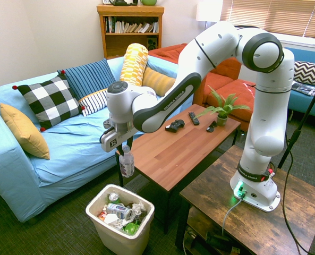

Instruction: Throw the bottle in the trash bin

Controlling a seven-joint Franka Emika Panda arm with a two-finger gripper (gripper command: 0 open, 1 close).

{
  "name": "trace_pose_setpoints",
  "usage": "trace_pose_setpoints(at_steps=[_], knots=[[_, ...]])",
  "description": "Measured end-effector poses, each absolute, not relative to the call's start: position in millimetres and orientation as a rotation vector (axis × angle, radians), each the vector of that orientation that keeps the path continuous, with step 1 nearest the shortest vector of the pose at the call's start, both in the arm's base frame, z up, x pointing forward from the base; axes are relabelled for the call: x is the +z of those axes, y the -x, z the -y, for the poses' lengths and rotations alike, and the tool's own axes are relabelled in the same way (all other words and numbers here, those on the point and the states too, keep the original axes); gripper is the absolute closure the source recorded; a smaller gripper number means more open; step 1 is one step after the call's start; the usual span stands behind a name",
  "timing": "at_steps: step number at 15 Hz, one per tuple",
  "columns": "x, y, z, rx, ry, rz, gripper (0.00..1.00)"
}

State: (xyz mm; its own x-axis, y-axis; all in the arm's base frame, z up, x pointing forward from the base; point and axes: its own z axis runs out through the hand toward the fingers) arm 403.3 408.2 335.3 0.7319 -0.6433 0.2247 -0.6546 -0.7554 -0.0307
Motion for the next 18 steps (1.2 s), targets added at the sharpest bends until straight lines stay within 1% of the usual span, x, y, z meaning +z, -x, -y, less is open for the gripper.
trace_pose_setpoints(at_steps=[3,4,8,18], knots=[[307,-408,-439,0.320,-2.869,1.031,1.00],[303,-407,-447,0.312,-2.872,1.018,0.00],[301,-405,-460,0.308,-2.875,1.011,0.00],[294,-423,-449,0.275,-2.845,1.078,0.00]])
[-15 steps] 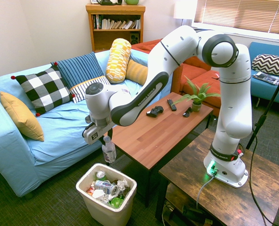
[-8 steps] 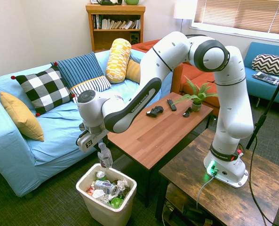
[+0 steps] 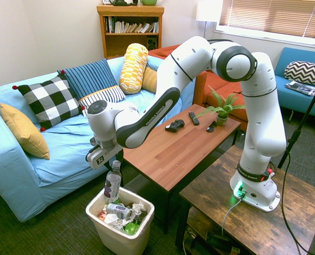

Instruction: Throw the bottle in the trash bin

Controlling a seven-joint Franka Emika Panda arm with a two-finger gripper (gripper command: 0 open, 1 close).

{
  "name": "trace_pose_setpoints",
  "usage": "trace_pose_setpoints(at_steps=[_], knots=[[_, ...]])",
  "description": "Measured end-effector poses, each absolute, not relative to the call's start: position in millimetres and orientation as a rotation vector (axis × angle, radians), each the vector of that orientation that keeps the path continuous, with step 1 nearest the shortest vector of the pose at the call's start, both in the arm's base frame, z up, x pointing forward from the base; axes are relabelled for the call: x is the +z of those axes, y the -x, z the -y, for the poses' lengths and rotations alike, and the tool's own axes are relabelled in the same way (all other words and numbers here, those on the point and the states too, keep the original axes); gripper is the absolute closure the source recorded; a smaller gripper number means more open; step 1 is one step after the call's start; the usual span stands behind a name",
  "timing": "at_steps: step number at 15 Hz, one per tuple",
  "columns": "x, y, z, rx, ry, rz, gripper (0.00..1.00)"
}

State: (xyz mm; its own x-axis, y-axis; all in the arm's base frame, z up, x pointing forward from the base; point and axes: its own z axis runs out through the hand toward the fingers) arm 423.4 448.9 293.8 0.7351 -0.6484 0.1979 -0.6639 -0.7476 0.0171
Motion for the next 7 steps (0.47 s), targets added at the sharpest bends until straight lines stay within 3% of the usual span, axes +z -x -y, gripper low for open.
trace_pose_setpoints(at_steps=[7], knots=[[295.1,-425.5,-448.3,0.261,-2.849,1.091,0.00]])
